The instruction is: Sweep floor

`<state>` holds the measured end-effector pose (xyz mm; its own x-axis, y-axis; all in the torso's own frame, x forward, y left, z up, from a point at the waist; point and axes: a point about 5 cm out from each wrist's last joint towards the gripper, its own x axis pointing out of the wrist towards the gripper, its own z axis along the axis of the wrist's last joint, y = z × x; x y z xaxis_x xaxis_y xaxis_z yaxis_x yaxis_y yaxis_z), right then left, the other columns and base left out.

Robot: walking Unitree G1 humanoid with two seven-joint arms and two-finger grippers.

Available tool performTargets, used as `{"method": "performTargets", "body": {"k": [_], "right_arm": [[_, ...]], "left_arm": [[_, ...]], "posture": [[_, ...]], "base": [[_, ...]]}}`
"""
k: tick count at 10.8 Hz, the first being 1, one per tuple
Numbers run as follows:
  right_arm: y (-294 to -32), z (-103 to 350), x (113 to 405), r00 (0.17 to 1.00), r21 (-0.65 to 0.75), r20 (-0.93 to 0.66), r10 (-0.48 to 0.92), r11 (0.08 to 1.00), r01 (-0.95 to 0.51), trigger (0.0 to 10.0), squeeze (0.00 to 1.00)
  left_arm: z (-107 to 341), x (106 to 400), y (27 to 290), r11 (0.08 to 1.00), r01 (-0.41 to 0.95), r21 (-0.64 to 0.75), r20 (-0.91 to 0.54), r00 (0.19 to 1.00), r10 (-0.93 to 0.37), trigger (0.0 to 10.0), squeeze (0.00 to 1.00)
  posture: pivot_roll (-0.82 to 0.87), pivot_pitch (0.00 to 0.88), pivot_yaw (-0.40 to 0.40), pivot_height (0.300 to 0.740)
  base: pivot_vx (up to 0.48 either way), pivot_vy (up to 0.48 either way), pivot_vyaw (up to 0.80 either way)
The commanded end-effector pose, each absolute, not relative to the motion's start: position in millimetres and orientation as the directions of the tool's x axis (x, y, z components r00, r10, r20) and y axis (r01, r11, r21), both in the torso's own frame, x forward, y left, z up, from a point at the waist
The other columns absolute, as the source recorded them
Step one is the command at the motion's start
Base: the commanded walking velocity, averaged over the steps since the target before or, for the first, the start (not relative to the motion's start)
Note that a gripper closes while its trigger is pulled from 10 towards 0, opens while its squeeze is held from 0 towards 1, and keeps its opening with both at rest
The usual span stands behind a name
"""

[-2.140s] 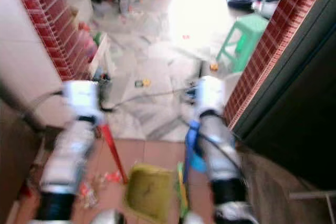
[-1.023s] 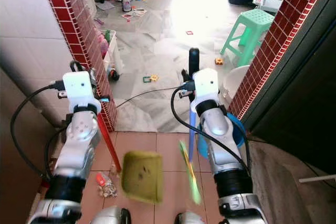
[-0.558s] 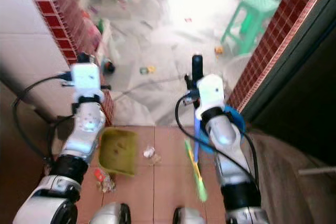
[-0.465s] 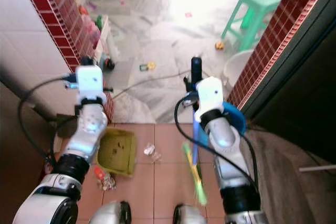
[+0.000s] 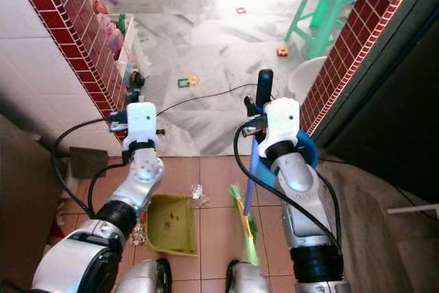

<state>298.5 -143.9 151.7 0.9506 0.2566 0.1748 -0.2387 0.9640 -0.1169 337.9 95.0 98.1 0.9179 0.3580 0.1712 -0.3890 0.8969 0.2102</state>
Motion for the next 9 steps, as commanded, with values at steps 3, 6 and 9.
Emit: {"method": "performTargets", "body": {"k": [3, 6, 9], "right_arm": [[-141, 165, 303, 0.937, -0.190, 0.201, 0.287, 0.949, -0.250, 10.0, 0.00], [-137, 177, 316, 0.921, -0.239, 0.267, 0.282, 0.946, -0.220, 10.0, 0.00], [-128, 187, 339, 0.902, -0.212, 0.297, 0.315, 0.942, -0.259, 10.0, 0.00]], "left_arm": [[95, 337, 104, 0.881, -0.432, 0.191, 0.177, 0.898, 0.402, 10.0, 0.00], [97, 334, 112, 0.900, -0.412, 0.140, 0.209, 0.901, 0.380, 10.0, 0.00], [87, 322, 132, 0.805, -0.582, 0.118, 0.175, 0.810, 0.560, 10.0, 0.00]], "posture": [[-0.12, 0.143, -0.007, 0.740], [-0.07, 0.134, -0.023, 0.740], [-0.04, 0.132, -0.034, 0.740]], "base": [[0.000, 0.000, 0.27], [0.000, 0.000, 0.75], [0.000, 0.000, 0.00]]}}
